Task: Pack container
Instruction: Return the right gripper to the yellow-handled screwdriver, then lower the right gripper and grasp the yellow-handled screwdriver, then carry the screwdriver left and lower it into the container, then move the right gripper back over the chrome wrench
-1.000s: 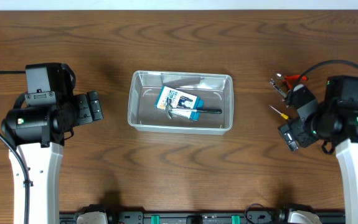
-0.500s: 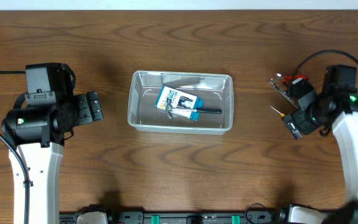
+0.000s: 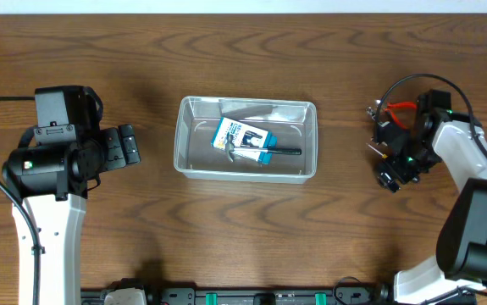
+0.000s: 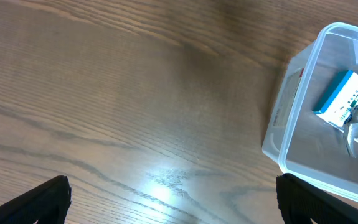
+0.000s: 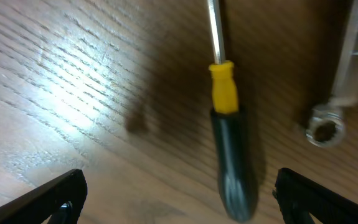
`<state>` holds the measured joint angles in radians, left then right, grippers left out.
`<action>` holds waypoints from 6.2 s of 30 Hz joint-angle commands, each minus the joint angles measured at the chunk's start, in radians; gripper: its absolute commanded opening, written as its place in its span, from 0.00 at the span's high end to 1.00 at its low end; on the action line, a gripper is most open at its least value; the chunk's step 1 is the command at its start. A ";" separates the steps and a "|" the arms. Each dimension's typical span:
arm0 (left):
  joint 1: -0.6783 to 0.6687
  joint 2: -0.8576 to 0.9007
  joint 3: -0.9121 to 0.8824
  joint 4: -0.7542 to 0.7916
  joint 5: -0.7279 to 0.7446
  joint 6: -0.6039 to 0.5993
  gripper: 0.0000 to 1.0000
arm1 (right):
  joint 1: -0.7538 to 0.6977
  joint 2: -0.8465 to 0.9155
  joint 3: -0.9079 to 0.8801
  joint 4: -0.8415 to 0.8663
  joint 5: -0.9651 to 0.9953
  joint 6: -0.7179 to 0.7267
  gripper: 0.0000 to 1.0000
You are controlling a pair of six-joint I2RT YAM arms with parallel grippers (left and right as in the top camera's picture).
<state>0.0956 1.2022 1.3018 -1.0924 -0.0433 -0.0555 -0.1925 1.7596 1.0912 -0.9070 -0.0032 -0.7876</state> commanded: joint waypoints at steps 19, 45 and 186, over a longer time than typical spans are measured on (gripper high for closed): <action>0.004 -0.007 0.005 -0.002 0.003 -0.009 0.02 | -0.089 0.108 0.009 0.029 -0.031 -0.039 0.09; 0.004 -0.007 0.005 -0.022 0.003 -0.009 0.02 | -0.088 0.206 0.008 0.077 -0.061 0.005 0.12; 0.004 -0.007 0.005 -0.028 0.003 -0.010 0.02 | 0.022 0.468 0.824 -0.433 -0.031 -0.014 0.08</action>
<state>0.0956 1.2022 1.3018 -1.1187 -0.0395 -0.0555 -0.1791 2.1929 1.9221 -1.3361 -0.0105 -0.7834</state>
